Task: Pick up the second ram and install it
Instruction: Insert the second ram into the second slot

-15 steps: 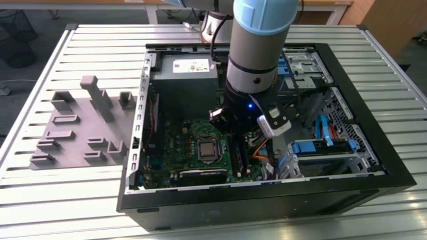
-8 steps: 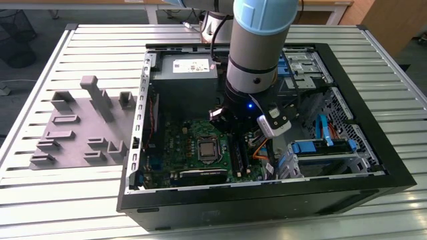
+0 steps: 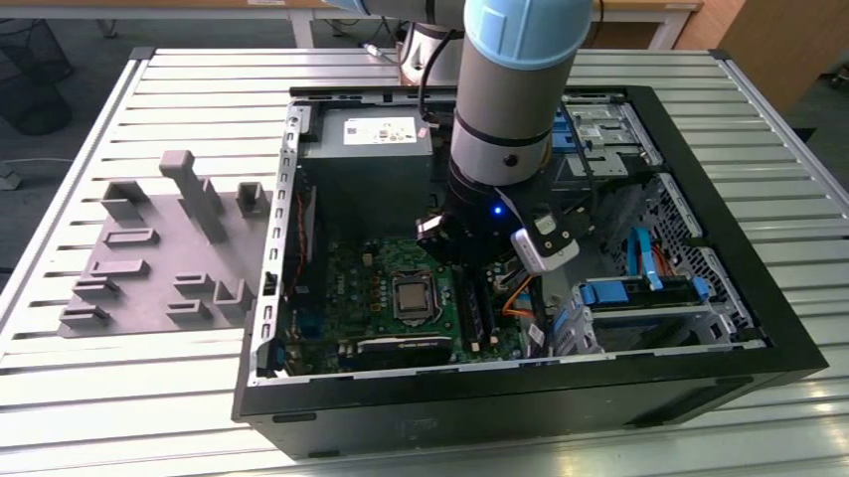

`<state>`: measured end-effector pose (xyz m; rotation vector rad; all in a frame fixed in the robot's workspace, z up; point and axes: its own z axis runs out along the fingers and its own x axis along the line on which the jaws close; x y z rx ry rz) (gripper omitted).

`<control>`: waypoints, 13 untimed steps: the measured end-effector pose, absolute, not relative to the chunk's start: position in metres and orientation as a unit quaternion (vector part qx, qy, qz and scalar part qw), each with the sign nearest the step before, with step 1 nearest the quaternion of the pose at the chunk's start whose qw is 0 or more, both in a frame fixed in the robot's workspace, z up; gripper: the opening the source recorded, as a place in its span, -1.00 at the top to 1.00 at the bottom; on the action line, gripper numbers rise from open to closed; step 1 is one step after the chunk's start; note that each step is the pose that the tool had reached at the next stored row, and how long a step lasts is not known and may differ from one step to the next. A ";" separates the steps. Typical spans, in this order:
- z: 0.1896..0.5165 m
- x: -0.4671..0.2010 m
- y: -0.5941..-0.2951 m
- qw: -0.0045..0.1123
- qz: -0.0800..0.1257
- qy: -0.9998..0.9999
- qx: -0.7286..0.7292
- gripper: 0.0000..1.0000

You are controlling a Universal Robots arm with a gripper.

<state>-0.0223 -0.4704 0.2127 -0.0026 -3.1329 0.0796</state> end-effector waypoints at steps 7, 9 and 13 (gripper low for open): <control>0.218 -0.022 -0.470 0.005 0.026 -1.000 -0.001 0.73; 0.221 -0.022 -0.470 0.006 0.026 -1.000 -0.001 0.73; 0.223 -0.022 -0.470 0.008 0.026 -1.000 -0.001 0.73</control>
